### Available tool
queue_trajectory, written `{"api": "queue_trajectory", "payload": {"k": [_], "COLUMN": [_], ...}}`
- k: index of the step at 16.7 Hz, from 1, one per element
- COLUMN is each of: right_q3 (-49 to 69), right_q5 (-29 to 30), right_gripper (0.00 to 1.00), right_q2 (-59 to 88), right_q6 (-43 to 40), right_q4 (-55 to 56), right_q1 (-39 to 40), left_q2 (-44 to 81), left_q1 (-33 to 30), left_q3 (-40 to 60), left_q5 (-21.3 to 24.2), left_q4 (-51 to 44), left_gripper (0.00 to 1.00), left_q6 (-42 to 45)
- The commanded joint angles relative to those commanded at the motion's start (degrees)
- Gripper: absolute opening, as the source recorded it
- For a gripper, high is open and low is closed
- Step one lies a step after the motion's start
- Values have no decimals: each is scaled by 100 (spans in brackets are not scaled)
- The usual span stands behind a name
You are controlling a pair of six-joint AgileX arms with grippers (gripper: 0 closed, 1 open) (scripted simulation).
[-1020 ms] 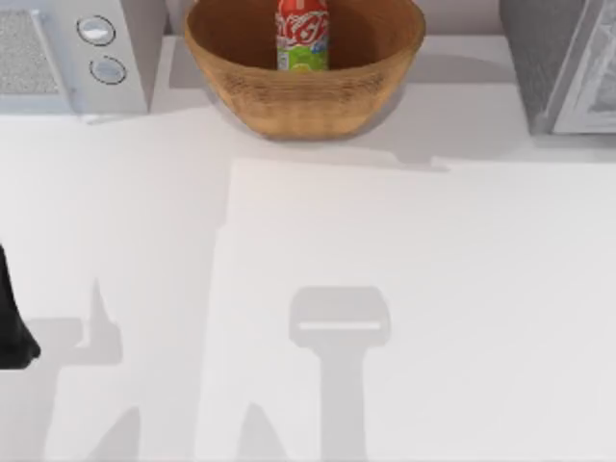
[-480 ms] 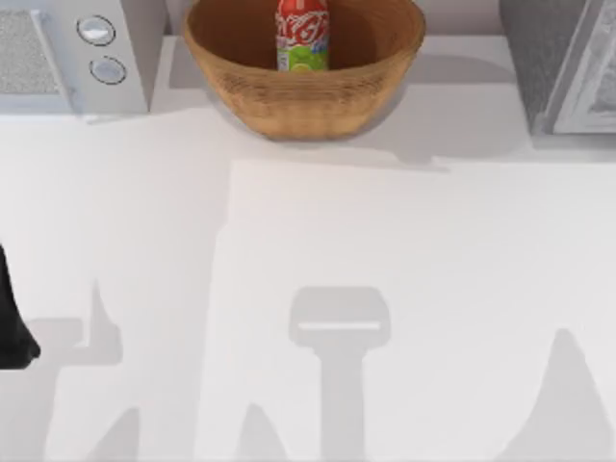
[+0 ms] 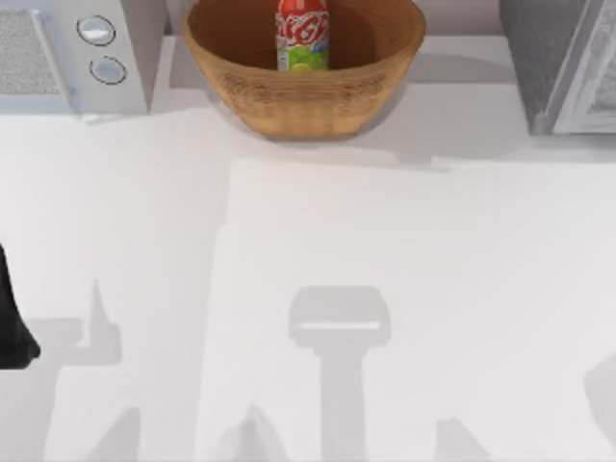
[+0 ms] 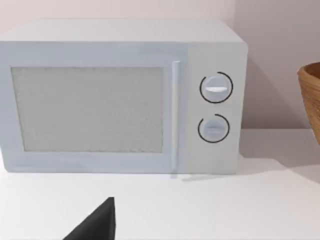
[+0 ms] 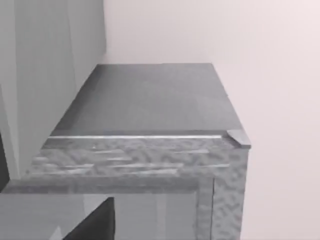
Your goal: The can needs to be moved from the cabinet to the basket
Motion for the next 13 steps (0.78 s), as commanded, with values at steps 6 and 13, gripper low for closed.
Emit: {"api": "queue_trajectory", "payload": {"k": [6,13], "right_q3": [190,321], "right_q5": [8,1211], "right_gripper": [100,100], "right_q2": [-40,1], "right_q6": [0,-14], "right_q4": [-168,-233], "right_q1": [-9,1188], "left_q2": [0,0], "left_q1": [0,0], "left_q3": [0,0], "left_q5": [0,0], "left_q4": [0,0], "left_gripper": [100,100], "left_q6": [0,0]}}
